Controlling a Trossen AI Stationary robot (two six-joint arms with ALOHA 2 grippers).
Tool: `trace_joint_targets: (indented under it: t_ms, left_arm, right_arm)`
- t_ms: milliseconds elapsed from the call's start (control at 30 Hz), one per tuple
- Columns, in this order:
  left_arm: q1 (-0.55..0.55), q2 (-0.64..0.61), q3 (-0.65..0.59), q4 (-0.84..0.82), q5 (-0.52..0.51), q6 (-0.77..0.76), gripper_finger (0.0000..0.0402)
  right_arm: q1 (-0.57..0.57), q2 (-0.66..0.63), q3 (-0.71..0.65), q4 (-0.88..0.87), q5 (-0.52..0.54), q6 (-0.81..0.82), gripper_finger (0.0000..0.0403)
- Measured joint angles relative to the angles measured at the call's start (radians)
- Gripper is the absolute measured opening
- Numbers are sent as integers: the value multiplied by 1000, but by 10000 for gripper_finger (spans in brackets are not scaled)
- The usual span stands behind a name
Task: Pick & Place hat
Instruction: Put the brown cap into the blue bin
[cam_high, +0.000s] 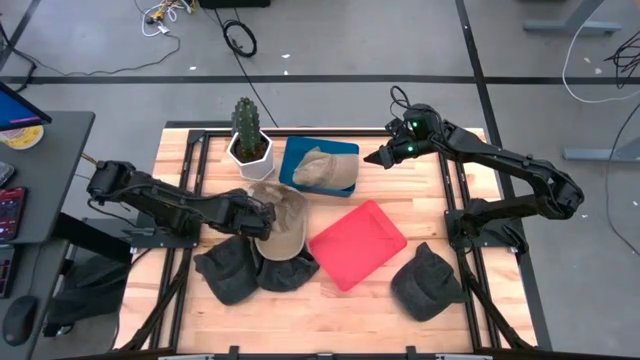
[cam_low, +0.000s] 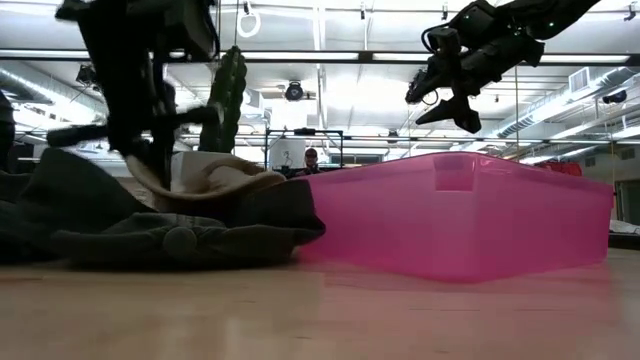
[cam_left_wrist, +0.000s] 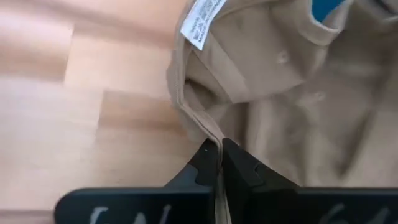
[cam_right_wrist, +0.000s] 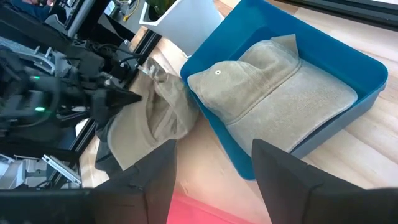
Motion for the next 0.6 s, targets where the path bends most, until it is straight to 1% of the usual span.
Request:
trace_joint_targets:
  t_ms: [100,167,233,467,600]
  left_arm:
    - [-11,-15,75,-70,-71,67,9]
    - [-16,-19,135,-123,-123,134,9]
    - [-17,-29,195,-161,-164,233,8]
    - [-21,-34,395,-175,-304,568,8]
    - [-22,-34,511,-174,-334,785,8]
  right_arm:
    - [0,0,0,1,0,0,210]
    - [0,0,0,0,0,0,210]
    - [0,0,0,3,0,0,210]
    - [-1,0,0,0,0,11,210]
    - [-19,0,0,1,-5,20,210]
